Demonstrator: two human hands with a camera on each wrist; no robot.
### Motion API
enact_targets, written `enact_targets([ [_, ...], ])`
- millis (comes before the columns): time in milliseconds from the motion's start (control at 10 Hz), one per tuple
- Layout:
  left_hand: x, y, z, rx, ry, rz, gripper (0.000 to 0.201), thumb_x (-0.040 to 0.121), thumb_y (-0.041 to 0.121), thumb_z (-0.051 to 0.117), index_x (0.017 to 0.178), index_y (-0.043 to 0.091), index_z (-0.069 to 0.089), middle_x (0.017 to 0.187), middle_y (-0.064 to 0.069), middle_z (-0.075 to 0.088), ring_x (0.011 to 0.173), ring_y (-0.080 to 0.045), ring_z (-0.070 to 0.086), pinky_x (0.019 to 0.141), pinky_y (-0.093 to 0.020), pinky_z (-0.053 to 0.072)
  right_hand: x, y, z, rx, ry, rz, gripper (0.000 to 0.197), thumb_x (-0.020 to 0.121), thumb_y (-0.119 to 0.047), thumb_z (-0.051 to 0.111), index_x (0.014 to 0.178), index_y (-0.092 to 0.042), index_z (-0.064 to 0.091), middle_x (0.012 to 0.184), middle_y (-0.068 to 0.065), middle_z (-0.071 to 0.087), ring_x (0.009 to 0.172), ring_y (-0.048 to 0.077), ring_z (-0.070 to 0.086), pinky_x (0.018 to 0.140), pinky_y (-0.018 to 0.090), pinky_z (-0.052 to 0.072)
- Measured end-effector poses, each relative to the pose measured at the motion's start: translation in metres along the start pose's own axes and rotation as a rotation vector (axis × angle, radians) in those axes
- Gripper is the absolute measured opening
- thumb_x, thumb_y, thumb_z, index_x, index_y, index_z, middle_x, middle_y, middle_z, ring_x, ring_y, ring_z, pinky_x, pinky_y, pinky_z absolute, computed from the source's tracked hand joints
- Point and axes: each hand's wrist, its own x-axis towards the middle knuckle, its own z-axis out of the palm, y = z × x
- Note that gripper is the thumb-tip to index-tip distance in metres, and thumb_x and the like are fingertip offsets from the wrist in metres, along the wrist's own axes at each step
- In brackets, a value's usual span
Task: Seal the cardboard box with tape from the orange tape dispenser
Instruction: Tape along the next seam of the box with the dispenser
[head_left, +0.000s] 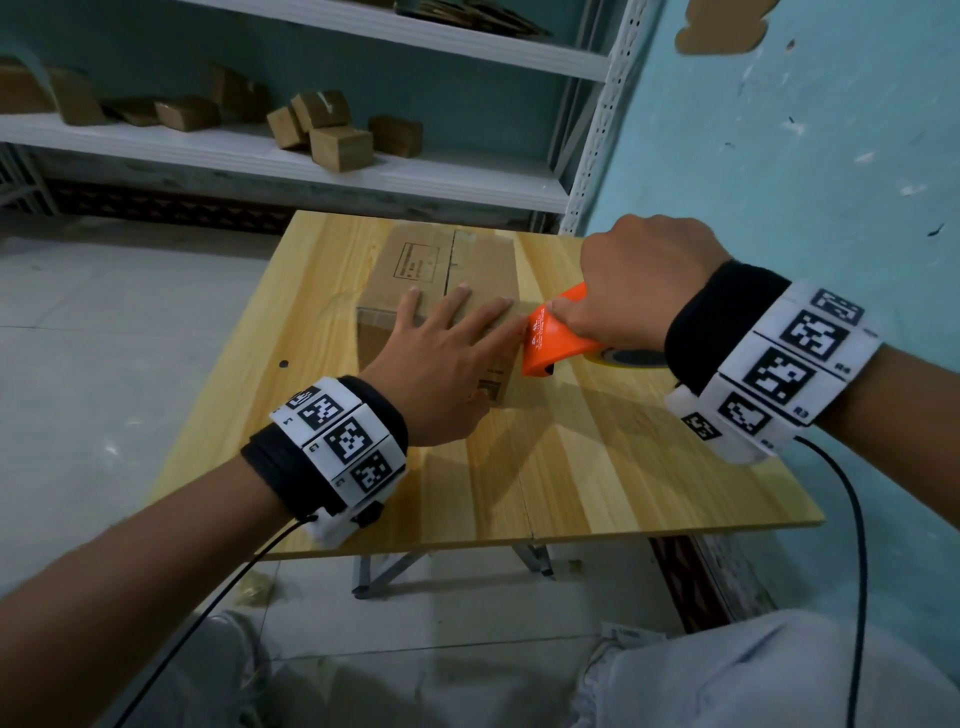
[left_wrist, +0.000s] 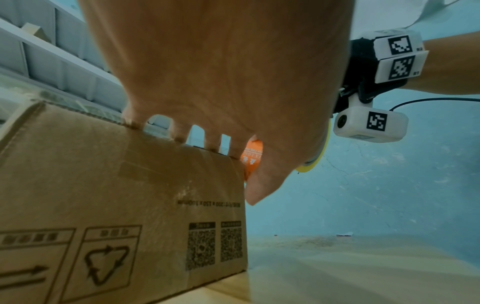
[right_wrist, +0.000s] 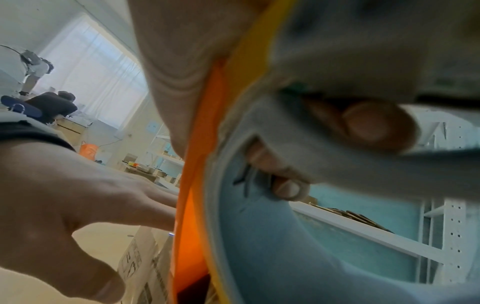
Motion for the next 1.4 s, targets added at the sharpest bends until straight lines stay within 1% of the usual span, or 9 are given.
enact_targets([
  [300,-0.001,0.001,0.000,0.008,0.001,-0.003,0.083,0.090,0.047,0.048,0.151,0.031,-0.005,0.160,0.003,0.003,0.147,-0.029,0.002,0.114,-0.061,0.010,-0.005,-0.007,-0.002,-0.066,0.032,-0.004,0.046,0.096,-0.051,0.043,0.066,-0.017,0.039,0.067,0.003,0.041,0.054,0.018,0.035,0.049,0.027,0.022],
  [400,0.000,0.000,0.000,0.006,0.003,-0.001,0.082,0.090,0.047,0.048,0.151,0.031,-0.005,0.160,0.003,0.003,0.147,-0.029,0.003,0.114,-0.061,0.010,-0.006,-0.006,-0.002,-0.063,0.022,-0.007,0.046,0.096,-0.052,0.042,0.066,-0.017,0.039,0.068,0.003,0.041,0.055,0.018,0.035,0.050,0.027,0.024],
  [600,-0.001,0.001,-0.002,-0.001,-0.019,-0.007,0.082,0.091,0.046,0.048,0.152,0.029,-0.004,0.160,0.003,0.000,0.147,-0.029,0.000,0.115,-0.062,0.010,0.000,0.019,-0.005,0.117,-0.136,0.068,0.049,0.090,-0.061,0.052,0.071,-0.017,0.054,0.069,0.002,0.051,0.059,0.017,0.047,0.051,0.027,0.028],
  [700,0.000,0.001,-0.002,-0.009,-0.014,-0.007,0.082,0.090,0.047,0.048,0.152,0.030,-0.003,0.160,0.004,0.000,0.147,-0.029,0.000,0.114,-0.062,0.010,0.006,0.030,-0.003,0.221,-0.219,0.059,0.051,0.089,-0.062,0.057,0.065,-0.017,0.056,0.064,0.002,0.053,0.058,0.018,0.050,0.054,0.028,0.033],
  [900,0.000,0.002,-0.001,-0.013,-0.015,-0.015,0.082,0.090,0.046,0.049,0.152,0.031,-0.003,0.160,0.004,0.001,0.147,-0.029,0.001,0.115,-0.062,0.009,0.024,0.030,0.003,0.288,-0.344,0.059,0.050,0.087,-0.065,0.058,0.070,-0.017,0.061,0.066,0.001,0.058,0.061,0.015,0.052,0.056,0.027,0.036],
  [1000,0.001,0.002,-0.001,-0.012,-0.009,-0.013,0.081,0.091,0.045,0.048,0.152,0.031,-0.002,0.160,0.004,0.002,0.147,-0.029,0.002,0.114,-0.062,0.010,0.035,0.029,0.003,0.324,-0.412,0.054,0.051,0.085,-0.065,0.060,0.069,-0.017,0.064,0.063,0.000,0.058,0.058,0.015,0.051,0.060,0.028,0.040],
  [1100,0.000,0.002,-0.001,-0.017,-0.007,-0.014,0.081,0.091,0.045,0.049,0.152,0.031,-0.002,0.160,0.004,0.003,0.147,-0.029,0.002,0.114,-0.062,0.011,0.044,0.028,0.002,0.328,-0.442,0.046,0.052,0.083,-0.065,0.062,0.065,-0.017,0.064,0.058,-0.002,0.057,0.055,0.015,0.051,0.059,0.028,0.041],
  [1200,0.000,0.002,-0.002,-0.011,-0.009,-0.008,0.080,0.091,0.046,0.048,0.152,0.031,-0.003,0.160,0.004,0.002,0.147,-0.029,0.001,0.114,-0.062,0.011,0.048,0.027,0.001,0.301,-0.429,0.043,0.051,0.082,-0.065,0.064,0.065,-0.017,0.065,0.059,-0.001,0.057,0.056,0.016,0.052,0.061,0.029,0.042],
  [1400,0.001,0.002,-0.002,-0.008,-0.010,-0.007,0.080,0.091,0.047,0.047,0.152,0.031,-0.003,0.160,0.003,0.002,0.147,-0.029,0.001,0.114,-0.063,0.011,0.044,0.022,-0.002,0.204,-0.311,-0.011,0.047,0.084,-0.063,0.064,0.069,-0.018,0.063,0.063,0.000,0.056,0.057,0.014,0.050,0.062,0.029,0.042],
])
